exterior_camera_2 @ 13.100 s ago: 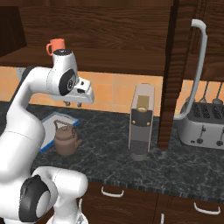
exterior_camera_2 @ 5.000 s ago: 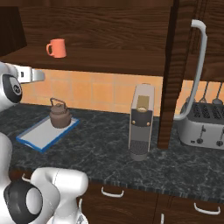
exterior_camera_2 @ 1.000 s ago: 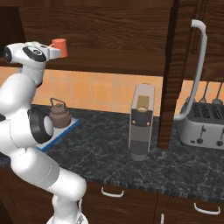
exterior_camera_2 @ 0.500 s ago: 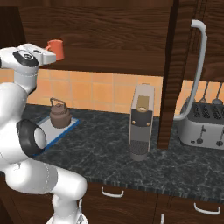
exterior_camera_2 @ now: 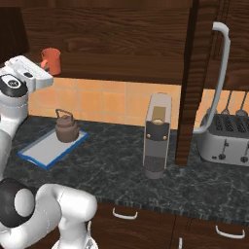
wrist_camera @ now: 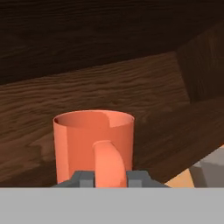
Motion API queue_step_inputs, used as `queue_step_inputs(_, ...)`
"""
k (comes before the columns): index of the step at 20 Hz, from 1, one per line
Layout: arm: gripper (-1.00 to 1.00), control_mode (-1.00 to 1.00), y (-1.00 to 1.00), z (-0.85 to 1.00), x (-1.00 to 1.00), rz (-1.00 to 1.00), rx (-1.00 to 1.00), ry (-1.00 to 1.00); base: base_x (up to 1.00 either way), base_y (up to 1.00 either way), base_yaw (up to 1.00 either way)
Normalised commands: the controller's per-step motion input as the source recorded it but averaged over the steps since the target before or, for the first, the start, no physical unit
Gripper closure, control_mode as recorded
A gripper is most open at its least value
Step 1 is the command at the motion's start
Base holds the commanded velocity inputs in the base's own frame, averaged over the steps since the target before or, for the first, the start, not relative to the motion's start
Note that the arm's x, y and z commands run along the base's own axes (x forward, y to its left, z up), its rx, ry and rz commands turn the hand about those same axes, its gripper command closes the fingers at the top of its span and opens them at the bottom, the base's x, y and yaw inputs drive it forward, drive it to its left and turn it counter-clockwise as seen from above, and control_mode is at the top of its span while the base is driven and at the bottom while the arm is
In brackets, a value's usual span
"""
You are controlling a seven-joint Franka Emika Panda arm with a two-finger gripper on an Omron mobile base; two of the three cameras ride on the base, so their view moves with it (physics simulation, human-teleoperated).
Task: Pick the kettle from the counter and place it on the tray. Then pick the mug from the cabinet and place it on the tray. Then close the cabinet doors.
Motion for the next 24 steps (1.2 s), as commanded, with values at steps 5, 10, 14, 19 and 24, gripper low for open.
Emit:
queue_step_inputs(5,1.0,-1.0,-0.29,-0.13,-0.94,0.4,0.0,-0.01,0.0,0.0,0.0)
queue_step_inputs(10,1.0,-1.0,-0.38,-0.36,-0.41,0.75,-0.05,-0.04,0.0,0.0,0.0)
queue_step_inputs(14,1.0,-1.0,-0.37,-0.49,-0.25,0.83,-0.07,-0.14,0.0,0.0,0.0)
queue_step_inputs(19,1.0,-1.0,-0.07,-0.92,-0.34,0.74,-0.09,-0.08,0.0,0.0,0.0)
queue_step_inputs(24,1.0,-1.0,0.09,-0.82,0.01,0.38,-0.13,-0.01,0.0,0.0,0.0)
